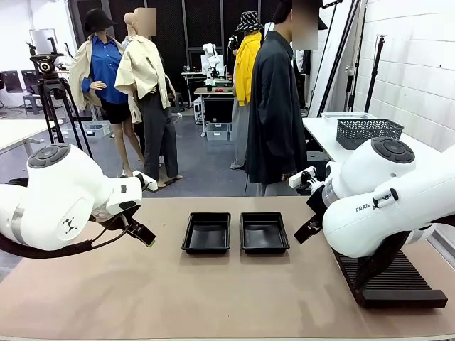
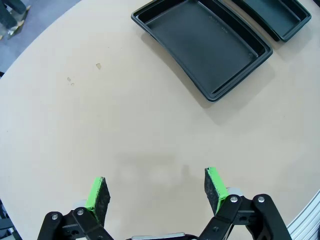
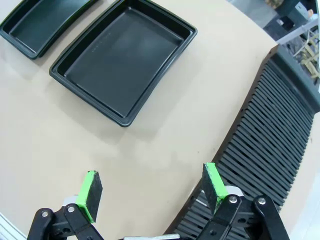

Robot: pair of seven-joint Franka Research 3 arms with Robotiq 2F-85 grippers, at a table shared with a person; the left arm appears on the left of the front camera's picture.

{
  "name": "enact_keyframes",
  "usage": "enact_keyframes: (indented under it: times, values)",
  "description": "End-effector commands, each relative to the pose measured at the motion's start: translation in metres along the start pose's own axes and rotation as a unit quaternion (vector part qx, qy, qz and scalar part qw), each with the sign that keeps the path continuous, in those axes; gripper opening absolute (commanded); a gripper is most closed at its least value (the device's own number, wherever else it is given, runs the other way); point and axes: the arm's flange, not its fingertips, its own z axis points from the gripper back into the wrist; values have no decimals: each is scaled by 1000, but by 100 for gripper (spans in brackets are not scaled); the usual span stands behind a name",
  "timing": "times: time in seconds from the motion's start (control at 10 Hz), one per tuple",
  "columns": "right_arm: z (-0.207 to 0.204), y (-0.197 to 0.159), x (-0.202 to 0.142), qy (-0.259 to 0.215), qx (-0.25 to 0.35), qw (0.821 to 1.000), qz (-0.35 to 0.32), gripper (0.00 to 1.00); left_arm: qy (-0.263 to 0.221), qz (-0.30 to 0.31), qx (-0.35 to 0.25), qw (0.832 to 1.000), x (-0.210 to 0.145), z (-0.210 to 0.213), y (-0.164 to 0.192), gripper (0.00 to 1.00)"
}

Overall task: Inspect and transfer BCBs to ESD trays.
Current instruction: Pick up the Blank PCB from the PCB Rack and place it in the left ESD tray.

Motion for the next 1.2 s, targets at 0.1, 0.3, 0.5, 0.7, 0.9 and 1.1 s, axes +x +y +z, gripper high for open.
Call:
enact_keyframes:
  times: [0.1, 0.3, 0.5, 0.7, 0.9, 1.1]
  values:
    - [0, 0, 0, 0, 0, 1000, 0, 100, 0, 0, 0, 1000, 0, 0, 0, 100]
    - [0, 0, 0, 0, 0, 1000, 0, 100, 0, 0, 0, 1000, 0, 0, 0, 100]
    - [0, 0, 0, 0, 0, 1000, 0, 100, 0, 0, 0, 1000, 0, 0, 0, 100]
    - [0, 0, 0, 0, 0, 1000, 0, 100, 0, 0, 0, 1000, 0, 0, 0, 100]
    - [4, -9, 6, 26, -3, 999, -20, 100, -5, 2, -12, 1000, 4, 8, 9, 100]
    - [28, -32, 26, 83, -10, 995, -48, 100, 1, 9, -79, 997, 18, 29, 33, 100]
